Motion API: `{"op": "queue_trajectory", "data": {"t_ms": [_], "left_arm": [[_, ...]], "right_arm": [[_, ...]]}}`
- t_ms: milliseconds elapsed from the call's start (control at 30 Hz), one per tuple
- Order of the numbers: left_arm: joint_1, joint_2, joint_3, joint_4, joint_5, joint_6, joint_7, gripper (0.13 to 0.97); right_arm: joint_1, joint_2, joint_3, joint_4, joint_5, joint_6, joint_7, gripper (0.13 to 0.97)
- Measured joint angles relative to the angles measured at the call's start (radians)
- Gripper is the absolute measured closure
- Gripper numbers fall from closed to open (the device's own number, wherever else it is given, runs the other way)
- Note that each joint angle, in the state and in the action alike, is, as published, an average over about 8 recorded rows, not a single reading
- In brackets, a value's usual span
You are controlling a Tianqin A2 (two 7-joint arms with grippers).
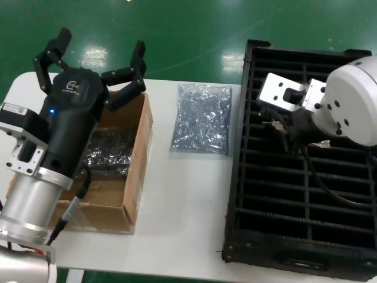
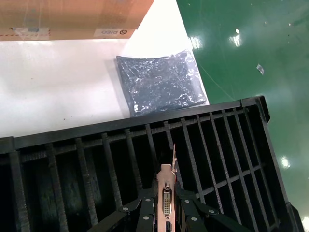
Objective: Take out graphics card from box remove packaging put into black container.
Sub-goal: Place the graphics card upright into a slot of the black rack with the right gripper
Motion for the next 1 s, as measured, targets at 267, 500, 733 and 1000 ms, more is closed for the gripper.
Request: {"op": "queue_trajectory", "data": {"t_ms": [267, 500, 733, 1000], "left_arm": [[-0.001, 0.004, 0.005, 0.001, 0.002, 0.002, 0.002, 0.132], [-0.002, 0.004, 0.005, 0.003, 0.003, 0.002, 0.004, 0.132], [-0.005, 0.005, 0.006, 0.009, 0.005, 0.002, 0.007, 0.132], [-0.005, 0.007, 0.006, 0.012, 0.006, 0.004, 0.013, 0.132]], "right_arm": [[-0.001, 0.009, -0.003, 0.014, 0.017, -0.021, 0.008, 0.908], [0.001, 0.017, -0.008, 0.011, 0.042, -0.034, 0.009, 0.908], [0.011, 0.025, -0.01, 0.004, 0.059, -0.032, 0.01, 0.908], [0.057, 0.007, -0.026, -0.092, 0.065, 0.026, -0.022, 0.908]]}}
